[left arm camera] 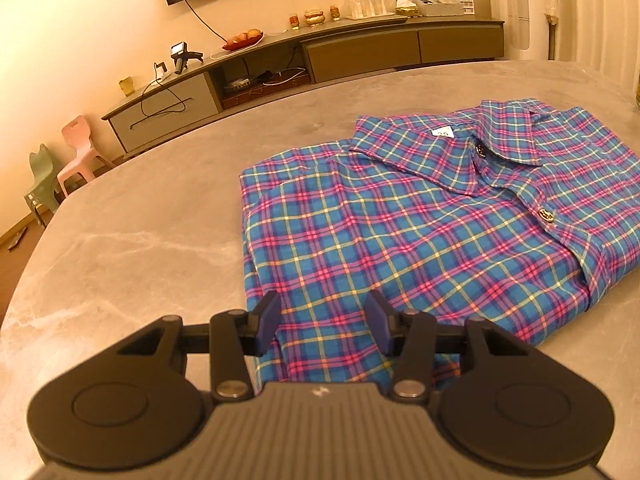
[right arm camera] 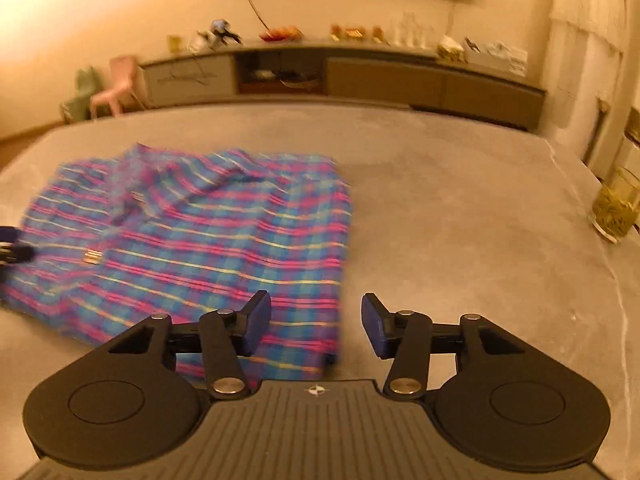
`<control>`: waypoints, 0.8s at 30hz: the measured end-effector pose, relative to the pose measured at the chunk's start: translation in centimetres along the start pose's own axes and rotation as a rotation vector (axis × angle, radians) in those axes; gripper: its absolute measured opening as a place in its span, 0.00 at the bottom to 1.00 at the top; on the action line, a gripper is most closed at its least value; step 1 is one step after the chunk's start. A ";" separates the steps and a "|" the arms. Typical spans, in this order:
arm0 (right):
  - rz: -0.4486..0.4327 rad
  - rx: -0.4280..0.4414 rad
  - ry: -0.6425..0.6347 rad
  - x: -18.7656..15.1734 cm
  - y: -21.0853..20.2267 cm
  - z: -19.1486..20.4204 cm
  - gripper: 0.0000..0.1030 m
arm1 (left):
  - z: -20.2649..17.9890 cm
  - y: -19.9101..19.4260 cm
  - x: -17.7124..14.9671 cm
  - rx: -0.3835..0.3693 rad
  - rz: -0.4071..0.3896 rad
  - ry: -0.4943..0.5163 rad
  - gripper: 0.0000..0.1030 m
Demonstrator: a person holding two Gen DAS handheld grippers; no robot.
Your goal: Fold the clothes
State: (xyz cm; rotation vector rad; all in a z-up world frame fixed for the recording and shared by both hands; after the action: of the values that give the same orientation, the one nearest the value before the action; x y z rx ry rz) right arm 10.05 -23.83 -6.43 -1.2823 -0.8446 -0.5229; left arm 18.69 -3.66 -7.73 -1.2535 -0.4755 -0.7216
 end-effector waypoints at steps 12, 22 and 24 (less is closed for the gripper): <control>-0.006 -0.018 -0.013 -0.9 -1.7 2.2 0.72 | 0.0 -4.7 -0.3 -0.020 -0.046 -0.105 0.65; -0.041 -0.023 0.000 -1.6 -5.2 4.3 0.96 | -3.9 -8.7 -1.4 -0.088 -0.045 -0.197 0.95; -0.042 -0.035 0.000 -1.6 -5.3 4.4 0.97 | -4.7 -8.9 -1.6 -0.123 -0.036 -0.222 0.99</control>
State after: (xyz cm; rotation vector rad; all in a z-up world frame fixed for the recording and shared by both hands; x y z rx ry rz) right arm 3.95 -20.96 -4.17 -1.2982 -0.8670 -0.5735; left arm 10.90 -9.06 -3.95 -1.4517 -0.6448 -0.6526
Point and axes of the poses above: each gripper's, at about its wrist camera, not at the fingertips, and y roughly the way its jaws point, z to its left, x to its top, the point moved 5 cm from there along y, roughly the way its jaws point, and after that the axes turned 2 degrees about -z, right-handed, at the moved point
